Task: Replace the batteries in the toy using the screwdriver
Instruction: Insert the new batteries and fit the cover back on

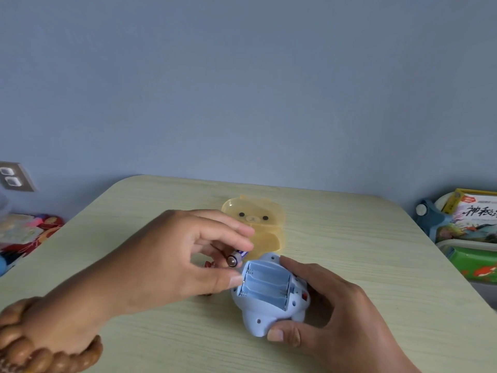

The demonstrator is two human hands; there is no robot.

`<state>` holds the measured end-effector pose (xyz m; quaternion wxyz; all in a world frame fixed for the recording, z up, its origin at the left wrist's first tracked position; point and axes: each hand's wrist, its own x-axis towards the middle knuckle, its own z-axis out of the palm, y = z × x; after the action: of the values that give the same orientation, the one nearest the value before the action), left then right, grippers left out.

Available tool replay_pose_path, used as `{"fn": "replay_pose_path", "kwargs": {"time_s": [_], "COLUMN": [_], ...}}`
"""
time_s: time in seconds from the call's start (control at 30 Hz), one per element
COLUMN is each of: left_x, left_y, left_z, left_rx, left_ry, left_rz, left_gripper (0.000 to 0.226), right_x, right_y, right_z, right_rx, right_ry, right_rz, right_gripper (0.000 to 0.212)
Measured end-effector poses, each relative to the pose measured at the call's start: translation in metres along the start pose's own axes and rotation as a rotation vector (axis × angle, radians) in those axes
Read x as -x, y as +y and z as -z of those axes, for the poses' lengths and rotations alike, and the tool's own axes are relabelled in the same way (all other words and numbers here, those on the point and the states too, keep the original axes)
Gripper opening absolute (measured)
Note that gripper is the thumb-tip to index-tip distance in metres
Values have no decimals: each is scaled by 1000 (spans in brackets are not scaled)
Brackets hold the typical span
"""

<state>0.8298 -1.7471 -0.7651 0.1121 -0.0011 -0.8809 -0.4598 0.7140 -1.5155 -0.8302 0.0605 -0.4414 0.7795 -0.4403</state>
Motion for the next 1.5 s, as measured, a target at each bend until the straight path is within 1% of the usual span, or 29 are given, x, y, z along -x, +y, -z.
{"fn": "replay_pose_path", "kwargs": {"time_s": [0.07,0.17,0.33,0.47,0.63,0.8,0.97,1.13,1.27,1.37,1.5], "left_x": [-4,-9,-14,-14,-13,-15,-15,-14,-14,-14,-16], "left_y": [3,9,10,10,10,7,5,4,3,4,6], "left_z": [-9,-22,-39,-42,-44,-44,-45,-49,-51,-49,-48], "left_rx": [-49,-197,-395,-411,-479,-463,-513,-570,-595,-601,-619], "left_ry": [28,90,97,133,136,127,105,85,81,71,70], "left_rz": [-47,-123,-185,-220,-298,-296,-295,-316,-331,-314,-266], "left_gripper": [31,19,15,26,16,13,15,18,13,11,18], "right_x": [0,-1,-1,-1,0,-1,-1,-1,0,0,0], "right_y": [-2,-4,-7,-4,-2,1,-2,-4,-5,-4,-4], "right_z": [0,0,1,0,-1,-3,-2,0,0,0,1], "right_rx": [-6,-19,-30,-40,-42,6,2,-8,-37,-50,-62], "right_ry": [7,5,6,13,9,30,41,6,3,11,-5], "right_rz": [3,29,37,41,39,46,60,36,23,11,-23], "right_gripper": [83,78,80,79,80,84,76,73,73,73,75]}}
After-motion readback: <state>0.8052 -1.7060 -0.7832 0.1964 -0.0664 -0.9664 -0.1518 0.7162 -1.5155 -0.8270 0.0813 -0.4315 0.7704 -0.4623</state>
